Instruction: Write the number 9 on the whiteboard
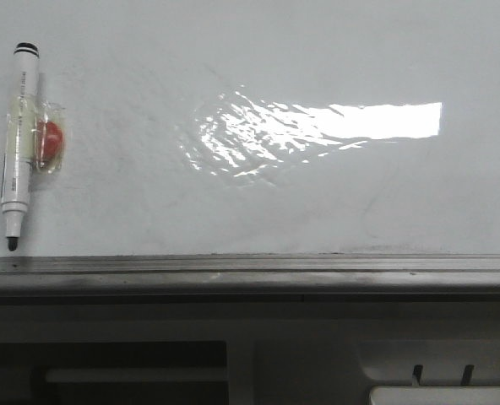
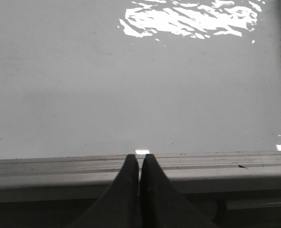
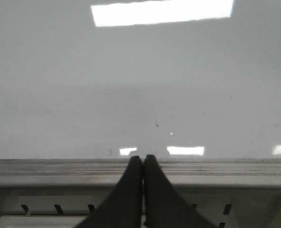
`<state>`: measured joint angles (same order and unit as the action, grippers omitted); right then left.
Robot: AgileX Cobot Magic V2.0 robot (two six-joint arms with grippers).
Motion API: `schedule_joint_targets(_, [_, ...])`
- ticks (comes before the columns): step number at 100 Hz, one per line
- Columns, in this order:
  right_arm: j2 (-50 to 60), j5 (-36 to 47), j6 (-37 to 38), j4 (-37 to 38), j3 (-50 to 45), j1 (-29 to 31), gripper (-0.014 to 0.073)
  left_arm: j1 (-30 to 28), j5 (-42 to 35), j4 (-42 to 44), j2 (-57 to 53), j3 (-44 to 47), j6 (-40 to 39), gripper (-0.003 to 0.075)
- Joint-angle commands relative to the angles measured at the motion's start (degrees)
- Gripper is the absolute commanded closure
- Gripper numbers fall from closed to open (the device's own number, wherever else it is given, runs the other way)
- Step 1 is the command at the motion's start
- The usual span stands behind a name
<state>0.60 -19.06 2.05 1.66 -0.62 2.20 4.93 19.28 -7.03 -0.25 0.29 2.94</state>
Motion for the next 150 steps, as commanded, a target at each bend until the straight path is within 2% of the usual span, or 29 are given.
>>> schedule_joint_targets(1, [0.89,1.02,-0.53,0.96,-1.43,0.21,0.0663,-0.15,-2.72,-0.74,-1.57,2.27,0.18,0.074])
schedule_joint_targets(62, [0.89,1.02,-0.53,0.96,-1.43,0.21,0.0663,-0.15,-2.72,-0.74,-1.57,2.27,0.18,0.074])
schedule_joint_targets(81, [0.89,1.02,-0.53,0.96,-1.43,0.21,0.0663,-0.27,-12.87,1.4,-1.57,2.27,0.18,0.0741])
schedule_joint_targets(98, [0.89,1.24,-0.53,2.67,-1.43,0.21,0.0663,-0.27,-16.95,0.72,-1.57,2.27,0.18,0.074])
schedule_joint_targets(127, [0.89,7.76,-0.53,0.68,-1.43,0.21,0.0663,-0.27,-19.28,0.72,-1.57,2.27,0.18,0.0741])
schedule_joint_targets(136, [0.89,11.76,-0.53,-2.75,-1.43,0.21,0.0663,-0.27,-17.67,0.82,-1.57,2.27,0.18,0.0741])
schedule_joint_targets(150, [0.89,14.08,-0.53,-2.76,-1.43,0.21,0.0663,-0.27,-16.89,1.27,-1.57,2.27,0.29,0.074])
